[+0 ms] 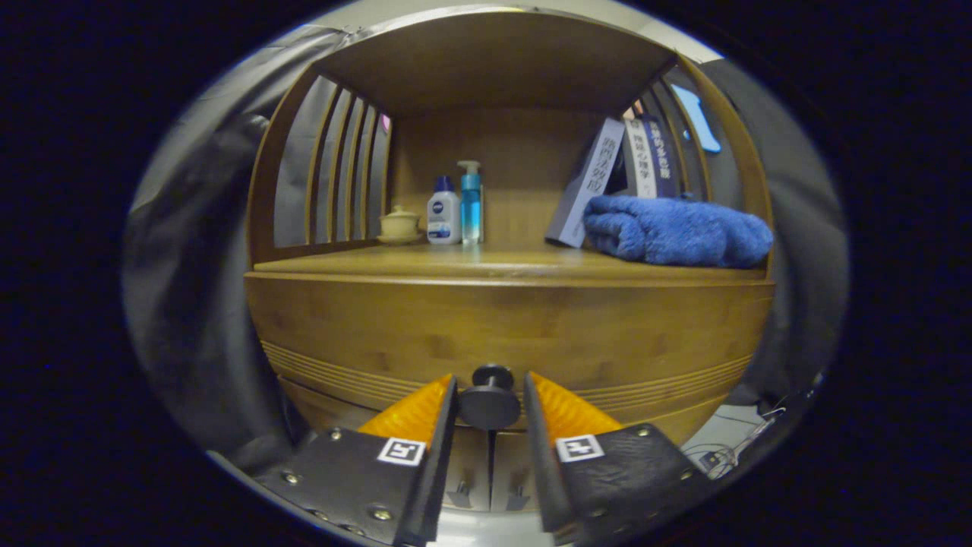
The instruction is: Pull open the drawer, take out the items inside it, and place them on the countertop above the cabinet.
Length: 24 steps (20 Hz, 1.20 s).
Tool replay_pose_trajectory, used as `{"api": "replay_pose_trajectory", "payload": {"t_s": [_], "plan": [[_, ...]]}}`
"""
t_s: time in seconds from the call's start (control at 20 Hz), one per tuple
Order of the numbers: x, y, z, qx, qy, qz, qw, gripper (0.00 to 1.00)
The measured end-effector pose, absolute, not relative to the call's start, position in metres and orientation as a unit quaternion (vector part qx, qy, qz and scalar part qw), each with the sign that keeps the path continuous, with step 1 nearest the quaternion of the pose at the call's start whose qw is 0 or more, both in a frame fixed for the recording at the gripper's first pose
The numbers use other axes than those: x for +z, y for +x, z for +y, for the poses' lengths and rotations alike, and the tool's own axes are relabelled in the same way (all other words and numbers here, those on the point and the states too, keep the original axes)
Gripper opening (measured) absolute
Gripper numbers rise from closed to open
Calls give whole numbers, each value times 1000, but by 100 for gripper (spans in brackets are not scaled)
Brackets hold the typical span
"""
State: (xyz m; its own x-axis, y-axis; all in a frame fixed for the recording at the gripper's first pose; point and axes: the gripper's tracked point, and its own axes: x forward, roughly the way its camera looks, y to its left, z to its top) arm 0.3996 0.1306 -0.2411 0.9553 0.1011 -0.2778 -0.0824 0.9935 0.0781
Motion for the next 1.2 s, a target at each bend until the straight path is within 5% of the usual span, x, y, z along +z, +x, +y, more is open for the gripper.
{"api": "replay_pose_trajectory", "payload": {"t_s": [0.1, 0.25, 1.2], "plan": [[-240, 394, 129, 25, 51, 153, 987, 38], [-240, 388, 130, 20, 69, 165, 984, 30], [-232, 219, 124, 28, 76, 210, 974, 29]]}}
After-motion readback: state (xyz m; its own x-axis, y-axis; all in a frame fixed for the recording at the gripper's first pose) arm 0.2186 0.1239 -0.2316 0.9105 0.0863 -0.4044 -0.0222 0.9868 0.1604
